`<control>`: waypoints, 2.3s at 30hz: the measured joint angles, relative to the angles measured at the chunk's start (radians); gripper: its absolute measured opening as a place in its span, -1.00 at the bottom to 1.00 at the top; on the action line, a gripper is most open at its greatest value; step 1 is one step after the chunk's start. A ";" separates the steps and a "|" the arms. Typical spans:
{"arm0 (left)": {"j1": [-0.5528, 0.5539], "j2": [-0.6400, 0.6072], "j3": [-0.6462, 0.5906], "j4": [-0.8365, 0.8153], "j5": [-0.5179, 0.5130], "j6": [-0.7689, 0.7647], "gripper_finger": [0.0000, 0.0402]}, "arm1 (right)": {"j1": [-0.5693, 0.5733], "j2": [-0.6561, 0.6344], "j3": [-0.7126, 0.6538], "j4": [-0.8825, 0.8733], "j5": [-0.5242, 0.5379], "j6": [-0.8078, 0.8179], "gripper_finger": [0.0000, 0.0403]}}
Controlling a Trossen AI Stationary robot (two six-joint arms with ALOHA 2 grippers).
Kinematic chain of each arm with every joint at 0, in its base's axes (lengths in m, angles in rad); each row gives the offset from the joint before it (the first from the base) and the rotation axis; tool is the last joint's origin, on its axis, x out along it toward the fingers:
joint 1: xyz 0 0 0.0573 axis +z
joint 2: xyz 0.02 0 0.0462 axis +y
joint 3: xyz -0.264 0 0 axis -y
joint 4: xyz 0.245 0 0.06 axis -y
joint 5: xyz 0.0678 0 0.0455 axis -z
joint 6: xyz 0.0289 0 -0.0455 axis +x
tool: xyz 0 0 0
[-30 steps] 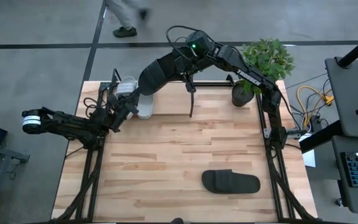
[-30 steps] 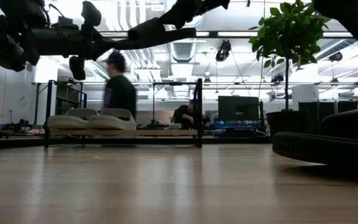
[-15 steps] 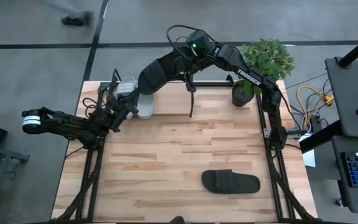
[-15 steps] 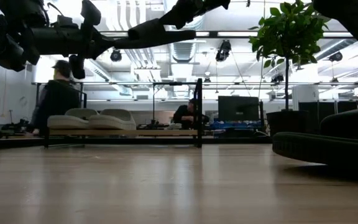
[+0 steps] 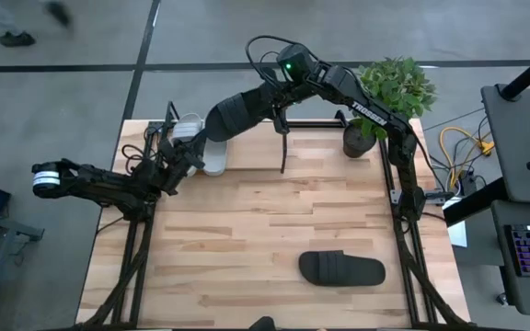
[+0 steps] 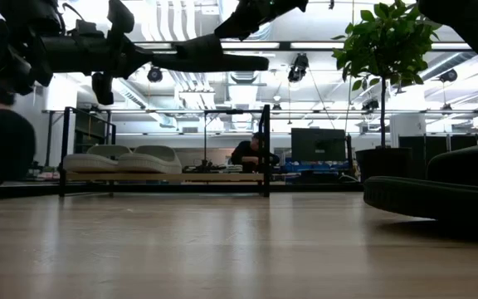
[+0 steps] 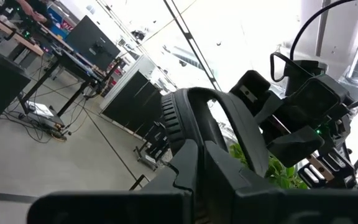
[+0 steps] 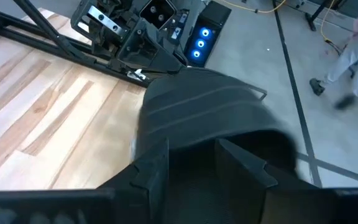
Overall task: Pick and place slides into the shelf
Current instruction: Put the top black slides on the shelf
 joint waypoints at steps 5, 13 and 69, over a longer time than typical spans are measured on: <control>0.000 0.000 0.000 0.000 -0.005 0.001 -1.00 | -0.002 -0.001 0.000 0.000 0.038 0.002 -0.40; 0.000 0.000 0.000 0.001 -0.034 0.027 -0.99 | -0.013 -0.004 0.000 0.006 0.080 0.042 -0.37; -0.056 -0.064 0.523 -1.381 0.250 1.048 0.16 | 0.105 -0.457 -0.402 -0.060 0.374 0.397 -0.51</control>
